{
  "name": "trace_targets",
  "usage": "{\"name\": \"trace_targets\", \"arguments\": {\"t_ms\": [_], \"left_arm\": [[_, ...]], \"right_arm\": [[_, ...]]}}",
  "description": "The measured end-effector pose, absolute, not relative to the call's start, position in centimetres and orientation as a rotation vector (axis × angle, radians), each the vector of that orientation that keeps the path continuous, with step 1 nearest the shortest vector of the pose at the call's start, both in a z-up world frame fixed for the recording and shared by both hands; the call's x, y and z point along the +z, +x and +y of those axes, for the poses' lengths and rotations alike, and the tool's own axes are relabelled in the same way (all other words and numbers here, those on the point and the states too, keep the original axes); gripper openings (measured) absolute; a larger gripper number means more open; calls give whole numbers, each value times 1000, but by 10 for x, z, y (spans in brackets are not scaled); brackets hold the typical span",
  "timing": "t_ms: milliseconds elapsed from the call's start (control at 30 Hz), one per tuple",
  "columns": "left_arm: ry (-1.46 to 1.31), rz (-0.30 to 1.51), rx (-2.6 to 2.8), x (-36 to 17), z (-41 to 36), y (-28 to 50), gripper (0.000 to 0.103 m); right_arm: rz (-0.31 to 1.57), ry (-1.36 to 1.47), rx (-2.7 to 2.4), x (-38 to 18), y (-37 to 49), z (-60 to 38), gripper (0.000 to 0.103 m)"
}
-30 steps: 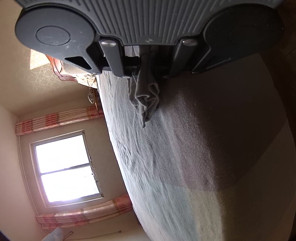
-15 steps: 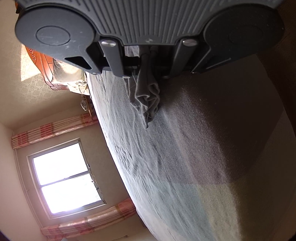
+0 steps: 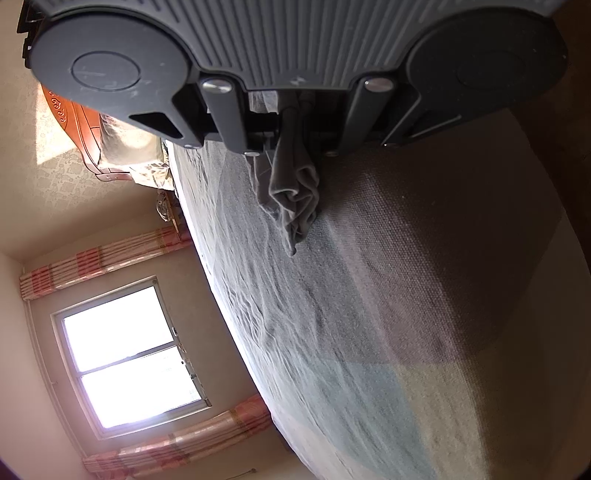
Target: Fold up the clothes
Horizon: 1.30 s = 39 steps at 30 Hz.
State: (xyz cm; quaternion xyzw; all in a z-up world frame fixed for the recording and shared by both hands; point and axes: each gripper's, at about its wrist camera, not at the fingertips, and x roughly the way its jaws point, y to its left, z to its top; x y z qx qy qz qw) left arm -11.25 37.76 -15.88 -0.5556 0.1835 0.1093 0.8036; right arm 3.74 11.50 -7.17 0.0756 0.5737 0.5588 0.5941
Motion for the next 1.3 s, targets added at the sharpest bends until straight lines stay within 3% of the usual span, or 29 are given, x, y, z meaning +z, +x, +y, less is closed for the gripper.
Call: {"name": "trace_targets", "arguments": {"t_ms": [100, 300, 567, 700, 1033, 1300], "left_arm": [[-1199, 385, 234, -161, 377, -115, 15], [-1206, 384, 229, -163, 378, -119, 15], [-1089, 446, 260, -140, 369, -110, 17], [-1025, 476, 282, -118, 358, -104, 31], [-784, 450, 265, -49, 314, -89, 28], [-710, 466, 255, -28, 285, -75, 18]], "right_arm": [[1286, 206, 1289, -70, 40, 119, 103], [1425, 159, 1347, -85, 26, 124, 103], [1383, 86, 1254, -70, 28, 80, 103], [1391, 135, 1244, -67, 28, 56, 103], [1378, 169, 1186, -58, 30, 28, 103], [1327, 250, 1138, -49, 42, -6, 103]]}}
